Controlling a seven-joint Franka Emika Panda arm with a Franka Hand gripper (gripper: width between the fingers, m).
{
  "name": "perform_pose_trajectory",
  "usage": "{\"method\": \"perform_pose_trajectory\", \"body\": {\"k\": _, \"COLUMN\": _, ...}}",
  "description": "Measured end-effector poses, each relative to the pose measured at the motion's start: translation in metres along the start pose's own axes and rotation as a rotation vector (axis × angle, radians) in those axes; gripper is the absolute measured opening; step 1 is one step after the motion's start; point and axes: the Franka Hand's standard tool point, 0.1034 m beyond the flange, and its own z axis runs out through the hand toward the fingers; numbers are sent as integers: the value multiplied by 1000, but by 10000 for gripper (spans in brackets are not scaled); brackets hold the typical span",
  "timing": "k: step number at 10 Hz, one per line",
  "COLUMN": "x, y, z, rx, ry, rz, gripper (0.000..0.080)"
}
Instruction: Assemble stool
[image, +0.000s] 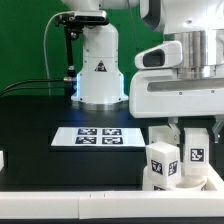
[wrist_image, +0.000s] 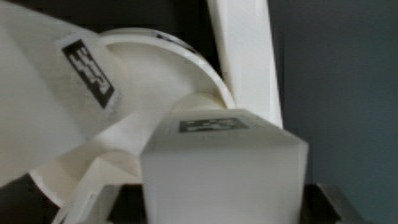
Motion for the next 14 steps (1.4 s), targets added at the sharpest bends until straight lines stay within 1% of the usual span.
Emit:
{"method": "perform_pose_trajectory", "body": {"k": 3, "x": 0, "y": 0, "z": 0, "rx": 15, "ry": -5, "rz": 243, "gripper": 334}}
{"method": "perform_pose_trajectory", "body": {"k": 4, "x": -2, "y": -4, "z": -1, "rx": 14, "ry": -10, "rz": 471, "gripper": 334}}
{"method": "perform_pose_trajectory", "body": {"k": 5, "x": -4, "y": -7, "z": 0, "rx": 13, "ry": -8, "rz": 626, "gripper": 334}}
{"method": "perform_pose_trajectory", "body": {"k": 6, "x": -5, "y": -9, "z": 1, "rx": 38, "ry": 8, "rz": 811, "gripper": 335}}
{"method": "perform_pose_trajectory", "body": {"k": 7, "x": -2, "y": -6, "z": 1, "rx": 78, "ry": 35, "rz": 867, "gripper": 335}}
{"method": "perform_pose_trajectory", "body": {"k": 9, "x": -3, "y": -7, "z": 1, "rx": 76, "ry": 32, "rz": 816, "gripper": 335}}
{"method": "perform_pose_trajectory", "body": {"k": 10, "x": -3, "y": -7, "z": 1, "rx": 75, "ry": 33, "rz": 777, "gripper": 515}}
{"method": "perform_pose_trajectory", "body": {"k": 11, "x": -8, "y": -7, "z": 1, "rx": 53, "ry": 0, "rz": 688, "gripper": 607}}
{"method": "perform_pose_trajectory", "body": {"k": 12, "x": -6, "y": -8, "z": -4, "rx": 38, "ry": -39, "rz": 584, "gripper": 607}}
{"method": "perform_pose_trajectory", "body": {"k": 13, "x": 2, "y": -9, "z": -11, "rx": 40, "ry": -54, "rz": 452, "gripper": 641}}
{"method": "perform_pose_trajectory", "body": {"k": 14, "x": 5, "y": -10, "z": -17, "rx": 34, "ry": -85, "rz": 232, "gripper": 647}}
